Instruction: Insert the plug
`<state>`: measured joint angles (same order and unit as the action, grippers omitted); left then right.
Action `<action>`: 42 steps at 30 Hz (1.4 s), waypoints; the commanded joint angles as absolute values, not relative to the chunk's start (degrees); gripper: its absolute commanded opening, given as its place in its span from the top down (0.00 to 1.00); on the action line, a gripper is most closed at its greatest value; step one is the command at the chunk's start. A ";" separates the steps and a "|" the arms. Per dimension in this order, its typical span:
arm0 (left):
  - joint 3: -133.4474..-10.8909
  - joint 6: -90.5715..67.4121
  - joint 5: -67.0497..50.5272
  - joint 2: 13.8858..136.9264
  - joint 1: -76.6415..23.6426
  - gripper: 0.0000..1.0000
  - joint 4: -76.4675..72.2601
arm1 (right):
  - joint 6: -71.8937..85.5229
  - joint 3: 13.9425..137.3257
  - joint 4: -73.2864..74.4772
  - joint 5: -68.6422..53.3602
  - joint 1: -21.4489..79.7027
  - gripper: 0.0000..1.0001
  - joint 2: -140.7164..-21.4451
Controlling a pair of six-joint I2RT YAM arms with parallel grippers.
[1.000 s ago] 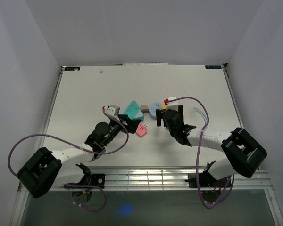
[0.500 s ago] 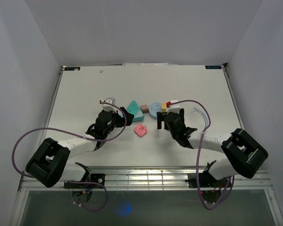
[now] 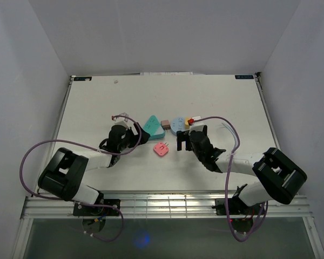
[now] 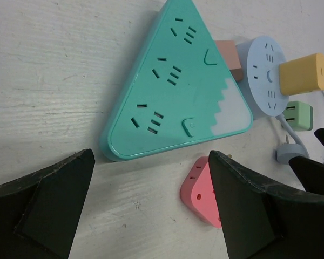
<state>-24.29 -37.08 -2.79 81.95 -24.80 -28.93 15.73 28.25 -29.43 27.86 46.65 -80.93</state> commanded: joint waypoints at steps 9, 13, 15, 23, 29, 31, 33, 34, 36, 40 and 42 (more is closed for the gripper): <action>-28.21 -38.06 -7.38 87.45 -23.64 0.02 -29.35 | 13.71 25.05 -35.94 24.79 47.02 0.00 -76.91; -29.26 -37.27 -6.77 90.51 -23.73 0.02 -30.50 | 13.18 24.44 -37.00 23.91 47.02 0.00 -76.46; -30.32 -37.00 -7.03 91.93 -23.73 0.02 -30.50 | 13.01 24.26 -37.18 23.82 46.93 0.00 -76.03; -29.80 -36.65 -8.70 91.94 -23.73 0.14 -31.02 | 11.87 23.20 -38.58 23.47 47.02 0.07 -74.88; -26.98 -36.74 -12.30 90.70 -23.73 0.39 -33.84 | 10.55 22.33 -41.39 20.40 47.02 0.11 -74.88; -26.90 -36.48 -13.44 90.88 -23.73 0.49 -34.19 | 10.28 22.15 -41.84 20.21 47.02 0.11 -74.45; -26.55 -37.00 -14.41 90.27 -23.82 0.53 -34.28 | 10.11 21.71 -42.36 20.30 47.02 0.11 -74.18; -26.02 -37.44 -14.85 89.83 -23.82 0.54 -34.45 | 10.02 21.53 -42.62 20.13 47.02 0.12 -74.01; -23.39 -39.27 -15.73 88.60 -24.08 0.54 -36.38 | 9.76 21.36 -43.06 19.16 47.02 0.12 -73.92; -20.31 -41.04 -17.49 84.48 -25.92 0.55 -39.11 | 9.58 21.01 -44.21 17.49 47.02 0.14 -73.65; -19.08 -42.36 -17.40 81.84 -26.19 0.51 -39.02 | 9.67 20.57 -44.47 17.49 47.02 0.14 -73.30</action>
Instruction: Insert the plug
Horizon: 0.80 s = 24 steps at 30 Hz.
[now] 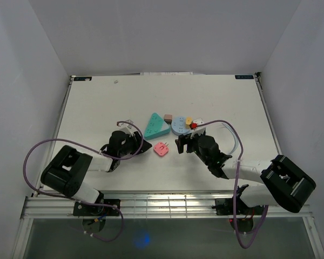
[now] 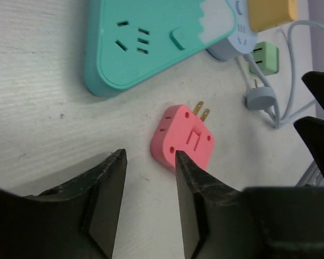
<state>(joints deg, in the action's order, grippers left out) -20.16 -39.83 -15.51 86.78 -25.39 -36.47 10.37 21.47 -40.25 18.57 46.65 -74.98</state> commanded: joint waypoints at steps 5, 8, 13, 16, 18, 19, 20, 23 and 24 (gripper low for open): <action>-21.78 -42.11 -11.70 75.59 -26.10 0.02 -29.04 | 9.75 19.95 -45.17 17.49 47.02 0.13 -72.42; -23.72 -41.31 -8.97 74.62 -25.93 0.02 -26.37 | 9.84 19.86 -45.44 17.49 47.02 0.13 -72.33; -31.97 -37.81 -6.85 76.98 -25.93 0.02 -26.02 | 9.84 19.43 -45.44 17.93 47.02 0.13 -71.54; -38.47 -32.97 -4.67 81.90 -25.84 0.02 -25.58 | 9.93 19.16 -45.53 18.28 46.93 0.13 -70.93; -41.29 -30.34 -3.26 84.36 -25.84 0.02 -25.58 | 9.93 18.99 -45.70 18.19 47.02 0.13 -70.67; -42.53 -30.24 -2.38 86.46 -25.84 0.02 -25.58 | 10.02 18.98 -45.79 18.11 46.93 0.13 -70.66; -44.37 -30.23 -1.42 87.44 -25.84 0.02 -26.19 | 10.02 19.07 -45.79 18.11 47.02 0.13 -70.66; -49.19 -27.52 -1.58 92.71 -25.84 0.02 -28.21 | 10.37 18.81 -45.88 17.93 47.02 0.14 -70.23; -50.78 -27.51 -1.93 94.20 -25.84 0.02 -28.30 | 10.37 18.81 -45.88 17.84 47.02 0.14 -70.14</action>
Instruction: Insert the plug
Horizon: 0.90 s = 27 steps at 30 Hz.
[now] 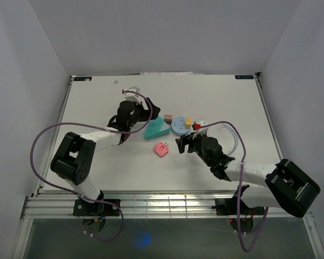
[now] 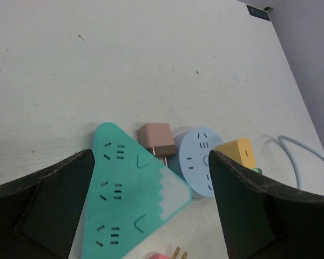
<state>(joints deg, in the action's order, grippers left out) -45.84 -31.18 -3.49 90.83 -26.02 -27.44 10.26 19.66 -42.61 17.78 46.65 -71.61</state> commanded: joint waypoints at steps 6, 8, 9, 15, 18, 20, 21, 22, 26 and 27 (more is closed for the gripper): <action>-59.50 -21.71 -9.04 105.28 -25.75 0.02 -30.49 | 10.63 18.20 -46.84 17.67 47.02 0.14 -69.61; -60.99 -19.96 -9.93 108.52 -25.75 0.03 -31.55 | 10.64 18.02 -47.11 17.84 47.02 0.14 -69.52; -62.56 -19.43 -10.37 109.50 -25.75 0.05 -31.73 | 10.72 17.84 -47.11 17.84 46.93 0.14 -69.35; -66.35 -16.97 -9.67 117.05 -25.66 0.07 -30.77 | 10.99 17.67 -47.29 18.54 46.93 0.15 -69.08; -68.11 -17.48 -10.72 119.00 -25.66 0.10 -29.71 | 11.07 17.58 -47.37 18.90 46.93 0.15 -69.08; -68.20 -17.75 -10.90 119.71 -25.66 0.14 -29.09 | 10.99 17.58 -47.46 18.99 46.93 0.15 -69.00; -68.03 -18.10 -10.81 119.53 -25.66 0.16 -29.09 | 10.90 17.49 -47.46 19.07 46.93 0.15 -68.91; -67.33 -18.02 -10.81 118.92 -25.58 0.19 -29.18 | 10.90 17.49 -47.37 19.25 47.02 0.15 -68.91; -64.34 -17.14 -11.07 115.59 -25.66 0.37 -28.31 | 10.90 17.93 -46.76 19.68 46.93 0.16 -69.61; -63.55 -16.70 -10.73 114.79 -25.66 0.43 -27.69 | 11.25 18.36 -46.50 19.86 47.02 0.16 -70.13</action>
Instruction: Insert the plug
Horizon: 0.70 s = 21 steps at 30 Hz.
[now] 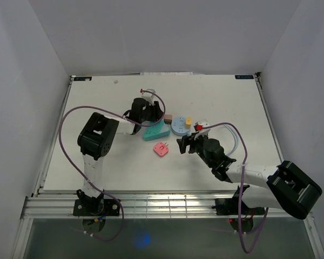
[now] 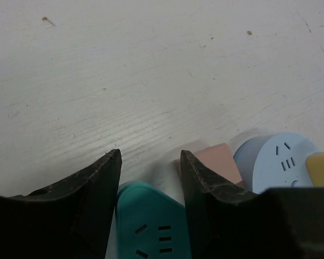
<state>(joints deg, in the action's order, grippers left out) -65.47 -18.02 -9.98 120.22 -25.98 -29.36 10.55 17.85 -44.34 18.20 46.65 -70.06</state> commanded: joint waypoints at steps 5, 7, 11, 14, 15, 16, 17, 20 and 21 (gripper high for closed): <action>-56.44 -18.36 -5.55 107.51 -25.66 0.51 -27.16 | 11.86 18.72 -46.14 19.51 46.93 0.16 -70.93; -53.10 -18.98 -4.83 105.65 -25.66 0.53 -27.42 | 11.95 18.81 -46.14 19.51 46.85 0.16 -70.93; -47.74 -21.52 -1.77 100.38 -25.58 0.53 -27.77 | 12.13 19.60 -45.27 18.11 46.85 0.17 -72.06; -43.51 -22.24 -0.88 95.46 -25.66 0.55 -27.69 | 12.13 21.53 -43.42 17.05 46.93 0.18 -74.26; -42.72 -22.24 -0.88 94.41 -25.66 0.55 -27.69 | 11.95 21.88 -43.16 16.62 46.93 0.21 -74.79; -41.32 -22.15 -0.88 92.65 -25.66 0.55 -27.60 | 11.78 22.32 -42.81 15.65 46.85 0.22 -75.32; -40.53 -22.50 -0.18 91.59 -25.66 0.54 -27.42 | 11.43 22.76 -42.98 14.95 46.85 0.23 -76.11; -37.36 -24.34 2.37 87.20 -25.49 0.48 -26.81 | 11.34 23.99 -43.15 11.61 47.02 0.31 -78.04; -36.74 -24.69 2.63 86.32 -25.49 0.47 -26.02 | 11.42 24.34 -43.15 9.25 47.02 0.36 -78.66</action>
<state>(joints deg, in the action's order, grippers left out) -38.52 -22.76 -0.08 90.78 -25.93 -27.07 11.49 21.45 -42.35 14.37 46.65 -77.25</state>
